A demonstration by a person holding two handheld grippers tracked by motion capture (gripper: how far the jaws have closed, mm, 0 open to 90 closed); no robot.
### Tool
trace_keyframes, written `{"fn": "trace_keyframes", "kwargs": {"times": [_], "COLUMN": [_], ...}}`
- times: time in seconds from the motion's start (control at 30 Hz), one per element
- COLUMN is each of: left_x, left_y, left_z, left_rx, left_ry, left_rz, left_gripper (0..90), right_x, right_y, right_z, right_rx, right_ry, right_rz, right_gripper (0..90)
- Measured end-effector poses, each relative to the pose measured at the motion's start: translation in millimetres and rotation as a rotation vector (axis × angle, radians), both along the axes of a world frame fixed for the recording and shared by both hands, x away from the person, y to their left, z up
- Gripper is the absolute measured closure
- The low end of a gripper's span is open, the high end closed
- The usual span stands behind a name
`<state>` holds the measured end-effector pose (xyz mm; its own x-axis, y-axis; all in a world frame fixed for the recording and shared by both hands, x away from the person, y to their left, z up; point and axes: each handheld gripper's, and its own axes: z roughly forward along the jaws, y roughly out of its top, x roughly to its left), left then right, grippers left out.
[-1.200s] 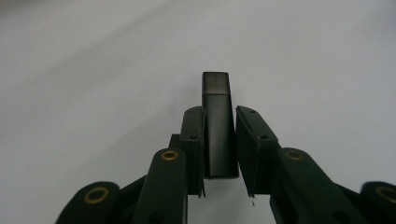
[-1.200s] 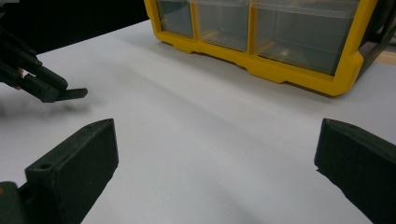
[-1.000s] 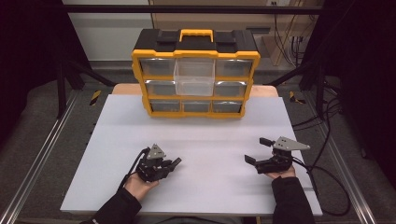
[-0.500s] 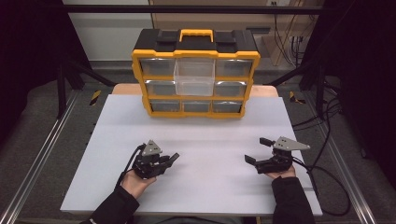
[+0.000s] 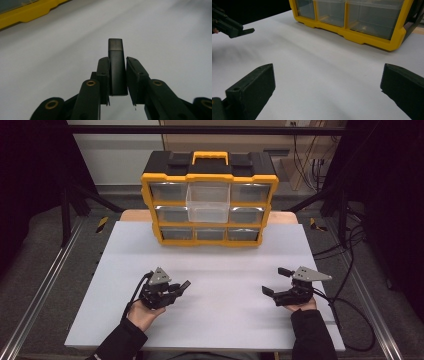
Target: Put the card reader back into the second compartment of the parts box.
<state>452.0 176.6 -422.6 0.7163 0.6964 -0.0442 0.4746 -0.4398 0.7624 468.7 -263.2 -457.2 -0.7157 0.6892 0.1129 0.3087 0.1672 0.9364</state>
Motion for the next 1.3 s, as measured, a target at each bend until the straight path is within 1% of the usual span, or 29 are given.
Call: {"fn": "trace_keyframes", "kwargs": {"times": [0.6, 0.9, 1.03, 1.2, 1.23, 1.3], "left_x": [0.0, 2.0, 2.9, 5.1, 5.7, 6.4], "left_y": [2.4, 7.9, 8.5, 9.8, 9.8, 9.4], "left_z": [16.8, 26.9, 32.3, 39.0, 40.1, 42.3], "left_rx": [-0.012, -0.021, -0.020, -0.032, -0.032, -0.032], "left_ry": [-0.024, -0.044, -0.057, -0.067, -0.076, -0.080], "left_rz": [-0.002, 0.005, 0.003, 0.005, 0.004, 0.003], "left_gripper": [72.3, 72.3, 72.2, 72.3, 72.2, 72.3], "right_x": [0.6, 0.6, 0.3, 0.2, 0.2, 0.2], "right_y": [0.8, 0.6, 0.3, 0.3, 0.3, 0.2], "right_z": [-0.9, -1.0, -0.6, -0.6, -0.6, -0.5], "right_rx": [-0.005, -0.008, -0.005, -0.005, -0.006, -0.006], "right_ry": [0.005, 0.006, 0.007, 0.008, 0.008, 0.007], "right_rz": [0.003, 0.002, 0.001, 0.002, 0.002, 0.001], "right_gripper": [0.1, 0.1, 0.1, 0.1, 0.1, 0.1]}}
